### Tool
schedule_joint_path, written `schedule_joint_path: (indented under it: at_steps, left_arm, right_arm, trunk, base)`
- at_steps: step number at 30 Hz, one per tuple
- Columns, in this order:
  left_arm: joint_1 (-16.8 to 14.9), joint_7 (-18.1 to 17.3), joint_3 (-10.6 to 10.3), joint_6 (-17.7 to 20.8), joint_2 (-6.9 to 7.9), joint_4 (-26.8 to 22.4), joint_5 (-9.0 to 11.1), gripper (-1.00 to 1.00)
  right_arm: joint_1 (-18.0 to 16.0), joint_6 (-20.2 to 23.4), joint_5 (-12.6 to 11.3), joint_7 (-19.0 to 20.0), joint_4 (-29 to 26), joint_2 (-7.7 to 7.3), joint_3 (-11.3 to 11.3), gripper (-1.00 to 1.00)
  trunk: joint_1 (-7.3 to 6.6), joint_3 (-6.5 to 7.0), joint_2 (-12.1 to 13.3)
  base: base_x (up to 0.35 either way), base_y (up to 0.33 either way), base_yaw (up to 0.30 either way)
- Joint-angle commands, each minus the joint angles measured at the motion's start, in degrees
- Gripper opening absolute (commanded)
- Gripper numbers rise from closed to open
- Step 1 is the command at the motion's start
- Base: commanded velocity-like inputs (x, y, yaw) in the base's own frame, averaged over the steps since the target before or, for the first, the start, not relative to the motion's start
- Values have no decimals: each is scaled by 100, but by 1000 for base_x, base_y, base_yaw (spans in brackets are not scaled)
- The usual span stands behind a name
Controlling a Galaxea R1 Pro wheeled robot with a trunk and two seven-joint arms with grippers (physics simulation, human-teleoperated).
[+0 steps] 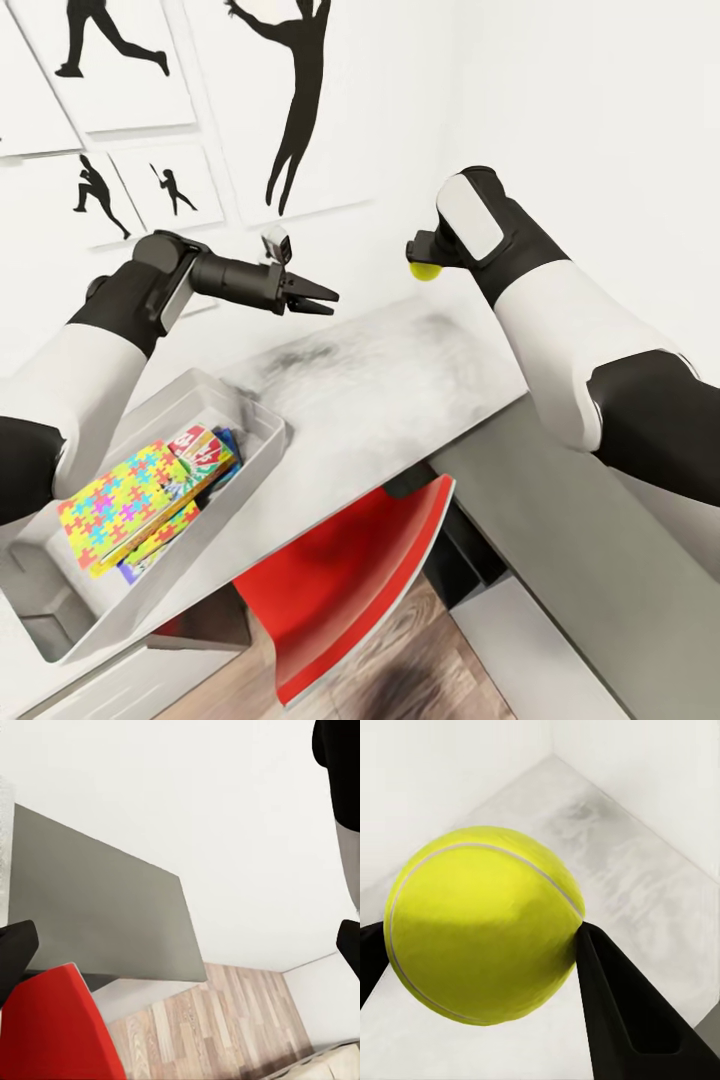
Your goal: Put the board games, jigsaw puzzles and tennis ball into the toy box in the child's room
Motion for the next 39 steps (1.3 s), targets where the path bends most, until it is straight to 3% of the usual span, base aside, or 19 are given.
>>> schedule_joint_path:
  at_steps: [1,39]
  left_arm:
    - [6,7,-37,60,11,2,46,100]
    - [285,149,-37,42,-20,2,52,100]
  right_arm:
    - [-6,0,-78,-65,-3,-5,34,-100]
    - [123,2,-86,-50,41,-28,34,-100]
  trunk:
    - [4,0,-10]
    - [4,361,-10]
  base:
    - [0,0,63]
    - [0,0,69]
